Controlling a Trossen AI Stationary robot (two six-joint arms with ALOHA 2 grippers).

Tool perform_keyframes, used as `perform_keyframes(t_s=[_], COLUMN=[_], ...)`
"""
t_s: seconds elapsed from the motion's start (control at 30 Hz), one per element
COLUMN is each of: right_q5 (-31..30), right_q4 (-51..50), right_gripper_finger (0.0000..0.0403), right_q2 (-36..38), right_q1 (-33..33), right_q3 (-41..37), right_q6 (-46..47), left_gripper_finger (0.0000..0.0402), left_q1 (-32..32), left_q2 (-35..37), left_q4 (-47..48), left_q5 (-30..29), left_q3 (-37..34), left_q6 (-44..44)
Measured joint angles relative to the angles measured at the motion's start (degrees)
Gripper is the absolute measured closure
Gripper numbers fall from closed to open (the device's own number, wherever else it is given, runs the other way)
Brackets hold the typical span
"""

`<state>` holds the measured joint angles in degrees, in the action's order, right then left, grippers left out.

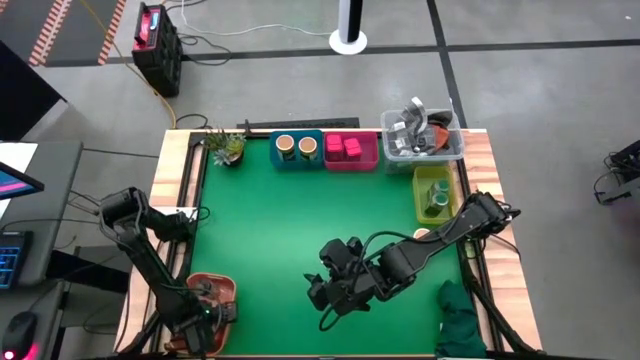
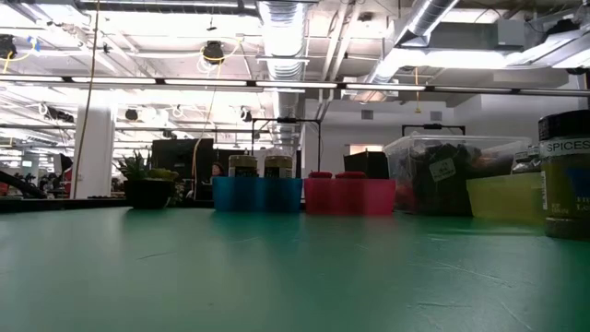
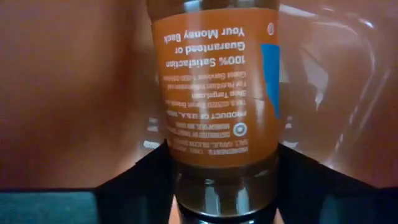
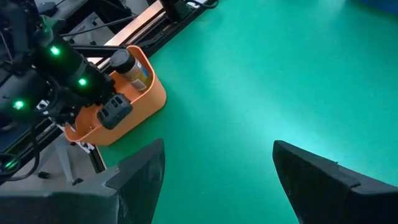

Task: Sort spices by type
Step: Adjust the orange spice bottle in the orange bin

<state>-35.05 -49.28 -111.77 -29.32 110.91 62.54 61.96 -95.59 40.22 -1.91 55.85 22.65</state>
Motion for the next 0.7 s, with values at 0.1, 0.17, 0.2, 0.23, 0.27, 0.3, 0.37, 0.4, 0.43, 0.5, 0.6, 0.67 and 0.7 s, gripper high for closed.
perform_keyframes(t_s=[0.1,0.17,0.2,0.23,0.27,0.3,0.37,0.4,0.43,0.5,0.6,0.67,0.7], right_q5=[0.00,0.00,0.00,0.00,0.00,0.01,0.00,0.02,0.02,0.05,1.32,2.11,2.12], right_q4=[-0.02,-0.02,-0.04,-0.07,-0.04,-0.01,-0.04,-0.03,-0.02,0.00,-0.06,-1.16,-2.39], right_gripper_finger=[0.0082,0.0082,0.0082,0.0082,0.0082,0.0082,0.0082,0.0082,0.0082,0.0082,0.0082,0.0082,0.0082], right_q2=[0.00,0.00,0.00,0.00,0.00,0.00,0.00,0.00,0.00,0.00,0.00,0.00,0.00], right_q1=[0.04,0.07,0.07,0.09,0.07,0.07,0.07,0.07,0.07,0.07,0.07,0.07,0.02], right_q3=[0.00,0.00,0.00,0.00,0.00,0.00,0.00,0.00,0.00,0.00,0.00,0.01,-0.13], right_q6=[0.00,-0.03,-0.07,-0.15,-0.33,-0.83,-0.92,-0.92,-0.90,-0.16,1.39,1.51,1.51], left_gripper_finger=[0.0207,0.0207,0.0207,0.0207,0.0207,0.0207,0.0207,0.0207,0.0207,0.0207,0.0207,0.0207,0.0204], left_q1=[0.00,-0.03,-0.05,-0.05,-0.07,-0.05,-0.05,-0.05,-0.05,-0.05,-0.61,-1.39,-1.87], left_q2=[-0.03,-0.04,-0.04,-0.04,-0.04,-0.04,-0.04,-0.04,-0.04,-0.04,-0.03,-0.02,-0.02], left_q4=[1.65,3.61,4.87,6.28,7.43,8.72,11.26,12.73,14.25,17.53,23.17,26.81,28.65], left_q5=[-1.09,-1.66,-2.15,-2.41,-2.35,-2.34,-2.27,-2.23,-2.18,-2.12,-1.58,-1.22,-1.19], left_q3=[0.93,2.02,2.65,3.36,4.07,4.81,6.43,7.38,8.35,10.46,13.90,15.98,16.90], left_q6=[-0.15,-1.27,-2.10,-2.88,-3.52,-4.10,-4.88,-5.34,-5.86,-7.71,-11.33,-14.20,-15.81])
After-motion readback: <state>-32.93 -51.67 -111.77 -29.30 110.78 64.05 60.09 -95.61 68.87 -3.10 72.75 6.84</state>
